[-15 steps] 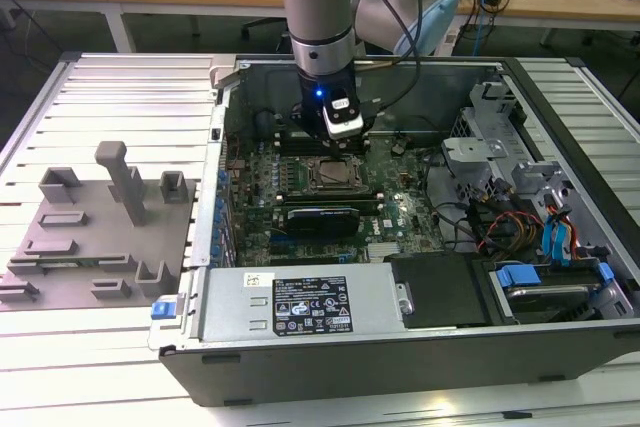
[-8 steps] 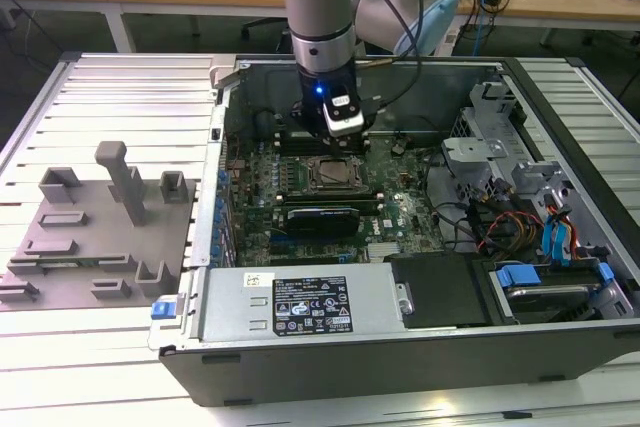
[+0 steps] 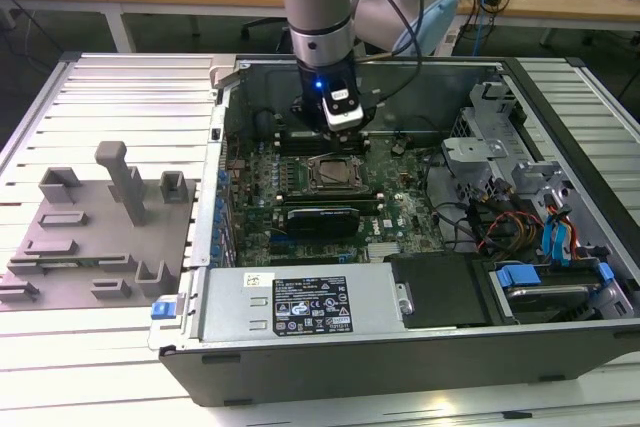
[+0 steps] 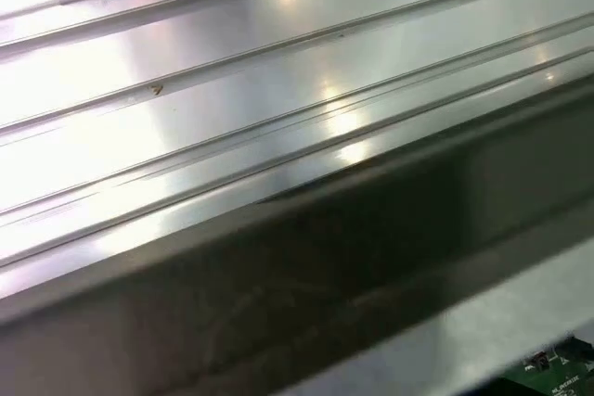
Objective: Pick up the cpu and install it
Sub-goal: 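Install the first cpu locking lever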
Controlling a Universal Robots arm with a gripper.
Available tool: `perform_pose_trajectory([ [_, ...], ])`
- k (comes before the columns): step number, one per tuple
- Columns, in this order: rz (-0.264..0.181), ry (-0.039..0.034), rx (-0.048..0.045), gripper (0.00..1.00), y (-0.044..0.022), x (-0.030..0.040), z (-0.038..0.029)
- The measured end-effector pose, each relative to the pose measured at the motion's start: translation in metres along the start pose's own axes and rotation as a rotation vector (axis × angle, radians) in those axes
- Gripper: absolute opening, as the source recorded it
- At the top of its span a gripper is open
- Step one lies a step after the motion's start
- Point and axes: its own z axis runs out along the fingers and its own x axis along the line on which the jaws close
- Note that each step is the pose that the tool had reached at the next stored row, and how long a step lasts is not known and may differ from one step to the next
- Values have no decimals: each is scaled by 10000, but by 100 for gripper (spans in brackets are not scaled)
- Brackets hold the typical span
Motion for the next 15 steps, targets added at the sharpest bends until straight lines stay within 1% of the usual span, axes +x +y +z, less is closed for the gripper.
perform_pose_trajectory([
  [1,1,-22,-9,11,0,5,0],
  [3,1,-104,-40,11,-1,24,-3],
  [4,0,-158,-60,11,-5,39,-5],
  [6,1,-223,-87,11,-11,61,-5],
  [9,0,-243,-96,11,-15,72,9],
  [15,1,-242,-106,11,-12,79,19],
])
